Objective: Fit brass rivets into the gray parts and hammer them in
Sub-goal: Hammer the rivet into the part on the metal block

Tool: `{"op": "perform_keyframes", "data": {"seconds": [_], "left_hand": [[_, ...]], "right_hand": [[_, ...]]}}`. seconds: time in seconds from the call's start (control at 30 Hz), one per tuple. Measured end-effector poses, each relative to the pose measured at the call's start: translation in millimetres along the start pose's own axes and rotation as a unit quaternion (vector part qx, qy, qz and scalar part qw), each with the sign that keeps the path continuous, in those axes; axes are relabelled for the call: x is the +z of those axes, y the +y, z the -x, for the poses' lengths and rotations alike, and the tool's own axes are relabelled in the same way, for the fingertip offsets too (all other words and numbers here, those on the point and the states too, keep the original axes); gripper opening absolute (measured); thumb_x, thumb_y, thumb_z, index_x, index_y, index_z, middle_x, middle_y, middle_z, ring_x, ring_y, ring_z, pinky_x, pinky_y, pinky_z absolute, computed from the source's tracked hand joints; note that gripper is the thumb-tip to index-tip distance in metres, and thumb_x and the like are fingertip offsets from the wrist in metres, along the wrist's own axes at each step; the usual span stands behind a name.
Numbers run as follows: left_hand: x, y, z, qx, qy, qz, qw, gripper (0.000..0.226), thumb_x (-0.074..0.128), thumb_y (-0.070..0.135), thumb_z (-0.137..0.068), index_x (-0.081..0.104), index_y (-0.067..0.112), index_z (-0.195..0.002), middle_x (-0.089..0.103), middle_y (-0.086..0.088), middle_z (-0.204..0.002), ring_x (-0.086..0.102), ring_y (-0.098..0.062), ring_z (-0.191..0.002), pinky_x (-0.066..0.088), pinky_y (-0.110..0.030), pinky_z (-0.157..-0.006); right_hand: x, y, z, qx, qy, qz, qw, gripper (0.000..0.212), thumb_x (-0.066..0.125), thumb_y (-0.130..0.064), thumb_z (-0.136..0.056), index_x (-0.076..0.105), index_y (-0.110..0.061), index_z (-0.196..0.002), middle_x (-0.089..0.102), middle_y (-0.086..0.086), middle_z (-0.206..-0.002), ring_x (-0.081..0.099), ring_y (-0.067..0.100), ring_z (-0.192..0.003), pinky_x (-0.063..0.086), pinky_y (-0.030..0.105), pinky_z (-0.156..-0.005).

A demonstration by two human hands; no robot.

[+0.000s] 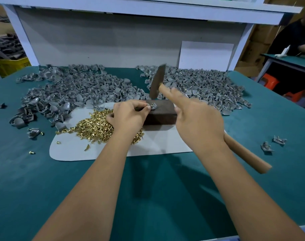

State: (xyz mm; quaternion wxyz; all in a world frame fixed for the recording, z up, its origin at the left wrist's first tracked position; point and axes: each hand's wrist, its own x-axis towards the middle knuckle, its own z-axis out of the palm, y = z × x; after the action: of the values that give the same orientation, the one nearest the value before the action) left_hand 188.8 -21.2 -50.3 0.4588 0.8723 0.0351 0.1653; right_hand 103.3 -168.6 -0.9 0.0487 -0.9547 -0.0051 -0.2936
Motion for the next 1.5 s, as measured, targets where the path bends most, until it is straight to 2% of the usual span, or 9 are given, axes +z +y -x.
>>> {"op": "perform_keyframes", "data": {"seconds": [0.1,0.2,0.37,0.8,0.93,1.1,1.23,1.43,1.5], "left_hand": [[-0.8,-1.1,0.1,0.008,0.000,0.002,1.000,0.028,0.072,0.046,-0.085,0.060,0.049,-0.059,0.059,0.033,-0.079,0.046,-0.012,-0.124,0.016,-0.037,-0.086],[-0.7,1.8,-0.2,0.001,0.006,-0.012,1.000,0.030,0.072,0.048,-0.084,0.059,0.049,-0.057,0.057,0.034,-0.077,0.046,-0.010,-0.125,0.020,-0.041,-0.092],[-1.2,0.1,1.7,0.010,0.000,-0.001,1.000,0.035,0.071,0.047,-0.085,0.058,0.051,-0.053,0.058,0.034,-0.079,0.047,-0.013,-0.122,0.015,-0.037,-0.083],[-0.4,3.4,3.1,0.011,0.015,-0.017,1.000,0.032,0.071,0.047,-0.085,0.057,0.049,-0.057,0.053,0.034,-0.073,0.046,-0.012,-0.124,0.014,-0.036,-0.084],[-0.9,1.5,2.0,0.015,0.001,-0.007,1.000,0.031,0.069,0.047,-0.086,0.060,0.050,-0.057,0.060,0.032,-0.081,0.048,-0.012,-0.121,0.017,-0.039,-0.086],[-1.1,2.5,2.1,0.007,0.001,-0.018,1.000,0.033,0.069,0.049,-0.086,0.058,0.050,-0.055,0.053,0.038,-0.075,0.046,-0.013,-0.124,0.014,-0.040,-0.088],[-2.4,2.8,3.2,0.021,0.002,-0.031,0.999,0.033,0.068,0.050,-0.086,0.057,0.052,-0.055,0.055,0.035,-0.076,0.047,-0.014,-0.121,0.018,-0.040,-0.087],[-2.7,1.7,3.3,0.028,0.006,-0.030,0.999,0.027,0.068,0.048,-0.087,0.058,0.050,-0.063,0.058,0.029,-0.085,0.045,-0.012,-0.125,0.019,-0.044,-0.095],[-2.4,1.7,3.2,0.028,0.006,-0.026,0.999,0.028,0.068,0.048,-0.087,0.058,0.051,-0.062,0.058,0.029,-0.085,0.046,-0.012,-0.125,0.017,-0.041,-0.092]], "right_hand": [[2.0,-0.7,-1.2,-0.024,-0.026,0.010,0.999,0.056,0.050,-0.021,-0.093,0.034,-0.045,-0.140,0.066,0.003,-0.097,0.063,0.029,-0.081,0.031,0.031,-0.058],[-2.4,-1.5,-5.7,0.017,0.005,-0.020,1.000,0.051,0.048,-0.023,-0.095,0.034,-0.044,-0.140,0.064,0.004,-0.094,0.060,0.029,-0.072,0.029,0.030,-0.056],[4.9,-0.1,2.2,-0.014,-0.025,0.012,1.000,0.055,0.049,-0.021,-0.093,0.033,-0.042,-0.141,0.066,0.004,-0.100,0.063,0.029,-0.083,0.031,0.031,-0.059],[-1.1,-6.5,-2.7,0.004,0.021,-0.007,1.000,0.054,0.051,-0.021,-0.093,0.037,-0.040,-0.141,0.065,0.004,-0.094,0.062,0.030,-0.073,0.030,0.030,-0.055],[7.2,-2.1,4.1,-0.005,-0.018,0.002,1.000,0.054,0.049,-0.021,-0.093,0.034,-0.041,-0.141,0.065,0.004,-0.100,0.063,0.031,-0.082,0.031,0.032,-0.059],[6.3,0.2,7.8,0.024,0.035,-0.044,0.998,0.051,0.050,-0.021,-0.093,0.040,-0.038,-0.140,0.064,0.005,-0.090,0.060,0.032,-0.070,0.028,0.030,-0.055],[8.1,4.4,2.2,0.012,-0.023,-0.024,0.999,0.049,0.050,-0.024,-0.094,0.039,-0.043,-0.138,0.065,0.004,-0.095,0.061,0.031,-0.079,0.032,0.032,-0.058],[-1.5,6.4,-3.3,0.053,0.076,-0.093,0.991,0.048,0.052,-0.025,-0.095,0.042,-0.041,-0.139,0.066,0.006,-0.092,0.050,0.027,-0.063,0.031,0.030,-0.053],[-0.6,6.0,-3.0,0.038,0.064,-0.084,0.994,0.050,0.051,-0.025,-0.095,0.039,-0.042,-0.140,0.067,0.005,-0.094,0.057,0.028,-0.068,0.034,0.030,-0.055]]}}
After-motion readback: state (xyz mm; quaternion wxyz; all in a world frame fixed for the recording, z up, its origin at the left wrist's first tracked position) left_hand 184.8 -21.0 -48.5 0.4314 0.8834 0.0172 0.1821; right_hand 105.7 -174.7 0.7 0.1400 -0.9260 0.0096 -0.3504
